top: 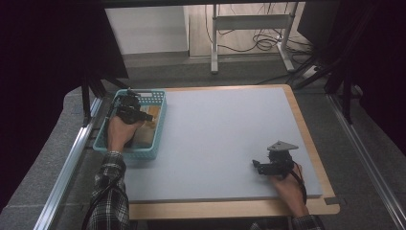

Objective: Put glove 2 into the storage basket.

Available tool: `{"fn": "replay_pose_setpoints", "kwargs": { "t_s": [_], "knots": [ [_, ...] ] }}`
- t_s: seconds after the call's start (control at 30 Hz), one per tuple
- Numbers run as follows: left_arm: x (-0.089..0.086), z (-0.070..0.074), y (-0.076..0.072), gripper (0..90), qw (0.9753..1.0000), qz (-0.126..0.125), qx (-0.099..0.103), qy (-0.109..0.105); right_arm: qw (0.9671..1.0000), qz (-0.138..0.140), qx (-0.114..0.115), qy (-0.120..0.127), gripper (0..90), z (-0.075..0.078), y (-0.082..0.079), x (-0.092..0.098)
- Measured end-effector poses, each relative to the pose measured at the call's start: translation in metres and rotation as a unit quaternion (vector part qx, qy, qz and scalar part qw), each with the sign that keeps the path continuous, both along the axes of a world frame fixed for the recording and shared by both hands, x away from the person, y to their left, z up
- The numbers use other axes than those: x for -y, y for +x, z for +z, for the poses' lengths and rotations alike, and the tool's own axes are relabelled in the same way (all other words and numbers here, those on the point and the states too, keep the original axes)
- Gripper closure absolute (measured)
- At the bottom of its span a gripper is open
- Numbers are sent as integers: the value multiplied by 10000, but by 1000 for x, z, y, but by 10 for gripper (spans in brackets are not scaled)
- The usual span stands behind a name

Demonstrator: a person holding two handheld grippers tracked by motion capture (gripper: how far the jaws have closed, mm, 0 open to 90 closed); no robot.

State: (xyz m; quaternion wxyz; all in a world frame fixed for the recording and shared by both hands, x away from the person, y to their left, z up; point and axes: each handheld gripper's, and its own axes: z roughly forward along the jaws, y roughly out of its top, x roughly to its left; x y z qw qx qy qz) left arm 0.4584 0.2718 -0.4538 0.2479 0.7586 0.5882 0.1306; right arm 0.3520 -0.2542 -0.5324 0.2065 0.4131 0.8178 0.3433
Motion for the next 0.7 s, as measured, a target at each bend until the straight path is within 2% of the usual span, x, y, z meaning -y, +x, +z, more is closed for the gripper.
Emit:
{"fn": "replay_pose_setpoints", "kwargs": {
  "t_s": [0.17, 0.33, 0.4, 0.7],
  "knots": [
    [-3, -1, -6, 501, 9998, -18, 188, -98, 10000, 1, -1, 0, 142, 0, 0, 0],
    [-2, 0, -12, 552, 9994, -97, 257, -195, 10000, -1, -1, 3, 142, 0, 0, 0],
    [-2, 2, -15, 537, 9992, -140, 295, -248, 10000, 0, 0, 2, 142, 0, 0, 0],
    [3, 10, -27, 349, 9974, -321, 588, -273, 10000, 0, 0, 1, 142, 0, 0, 0]
  ]
}}
